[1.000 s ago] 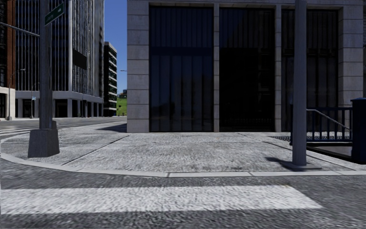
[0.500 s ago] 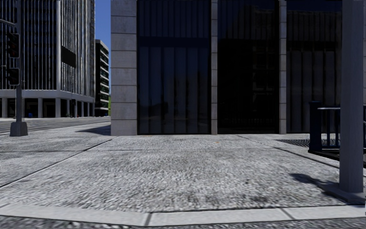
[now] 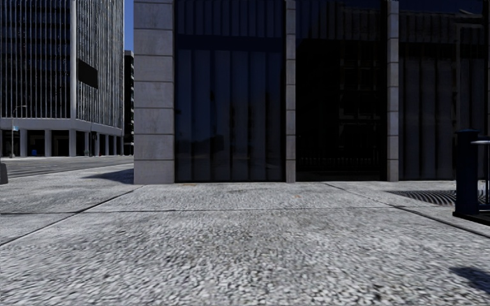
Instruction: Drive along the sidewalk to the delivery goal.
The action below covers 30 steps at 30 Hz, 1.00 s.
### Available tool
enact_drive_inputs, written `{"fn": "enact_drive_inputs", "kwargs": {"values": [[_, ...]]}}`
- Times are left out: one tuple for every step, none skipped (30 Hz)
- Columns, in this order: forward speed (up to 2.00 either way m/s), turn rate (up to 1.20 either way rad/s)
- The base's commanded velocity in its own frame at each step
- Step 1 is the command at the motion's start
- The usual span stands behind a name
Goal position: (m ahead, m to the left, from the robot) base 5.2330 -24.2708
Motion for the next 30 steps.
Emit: {"fn": "enact_drive_inputs", "kwargs": {"values": [[1.08,0.00],[1.09,0.00],[1.16,0.00],[1.22,0.00],[1.22,0.00],[1.23,0.00],[1.24,0.00],[1.25,0.00],[1.30,0.00],[1.30,0.00],[1.34,0.00],[1.36,0.00],[1.38,0.00],[1.44,-0.05],[1.44,-0.05],[1.46,-0.09],[1.48,-0.11],[1.50,-0.11],[1.52,-0.11],[1.52,-0.11],[1.52,-0.11],[1.52,-0.11],[1.52,-0.11],[1.52,-0.12],[1.52,-0.13],[1.52,-0.20],[1.52,-0.24],[1.52,-0.24],[1.52,-0.26],[1.52,-0.31]]}}
